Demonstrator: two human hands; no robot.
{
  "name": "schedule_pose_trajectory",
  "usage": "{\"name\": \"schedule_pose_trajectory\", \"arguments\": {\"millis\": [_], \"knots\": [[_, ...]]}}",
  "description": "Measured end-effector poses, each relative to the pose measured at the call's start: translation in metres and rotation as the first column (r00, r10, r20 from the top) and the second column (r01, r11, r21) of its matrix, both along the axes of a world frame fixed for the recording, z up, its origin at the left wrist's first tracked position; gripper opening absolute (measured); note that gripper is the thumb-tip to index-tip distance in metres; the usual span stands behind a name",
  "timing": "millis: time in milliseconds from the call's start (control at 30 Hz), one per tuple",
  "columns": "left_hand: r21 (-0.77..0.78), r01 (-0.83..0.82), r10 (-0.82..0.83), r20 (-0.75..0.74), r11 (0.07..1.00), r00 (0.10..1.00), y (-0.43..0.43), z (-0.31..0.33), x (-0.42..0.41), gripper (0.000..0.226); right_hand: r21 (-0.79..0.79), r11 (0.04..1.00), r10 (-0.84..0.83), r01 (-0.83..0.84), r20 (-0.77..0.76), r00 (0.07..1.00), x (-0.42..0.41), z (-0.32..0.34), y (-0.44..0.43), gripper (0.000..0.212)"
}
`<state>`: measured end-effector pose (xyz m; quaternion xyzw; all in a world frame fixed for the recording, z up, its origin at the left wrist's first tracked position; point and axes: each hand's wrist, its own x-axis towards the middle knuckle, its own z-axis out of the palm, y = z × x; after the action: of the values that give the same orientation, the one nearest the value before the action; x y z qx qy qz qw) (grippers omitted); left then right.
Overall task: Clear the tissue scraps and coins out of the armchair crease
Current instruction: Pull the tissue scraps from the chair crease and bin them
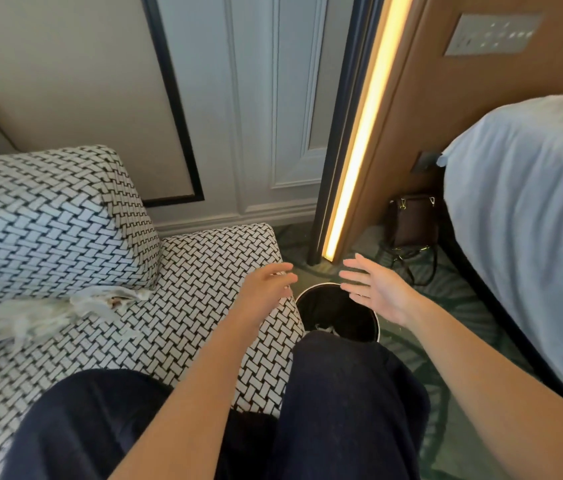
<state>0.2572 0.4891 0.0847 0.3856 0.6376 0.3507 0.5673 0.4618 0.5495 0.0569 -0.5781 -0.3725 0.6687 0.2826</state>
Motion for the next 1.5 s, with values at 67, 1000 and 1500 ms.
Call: {"name": "schedule_pose_trajectory", "arguments": {"millis": [67, 1000, 1500], "knots": [[0.027, -0.005, 0.006, -0.016, 1.0, 1.0, -0.013, 0.011, -0.017, 0.029, 0.064, 0.998, -0.001, 0.0, 0.012, 1.0, -0.014, 0.018, -0.007, 0.033], [0.06, -0.83, 0.828, -0.14, 0.554, 0.543, -0.418, -0.002, -0.272, 0.054, 0.428, 0.294, 0.836, -0.855, 0.319, 0.447, -0.404, 0.019, -0.294, 0.015], [-0.09, -0.936, 0.918, -0.185, 0.34, 0.351, -0.464, -0.072, -0.251, 0.013, 0.295, -0.636, 0.401, -0.713, 0.916, 0.021, -0.399, -0.079, -0.366, 0.047]]}}
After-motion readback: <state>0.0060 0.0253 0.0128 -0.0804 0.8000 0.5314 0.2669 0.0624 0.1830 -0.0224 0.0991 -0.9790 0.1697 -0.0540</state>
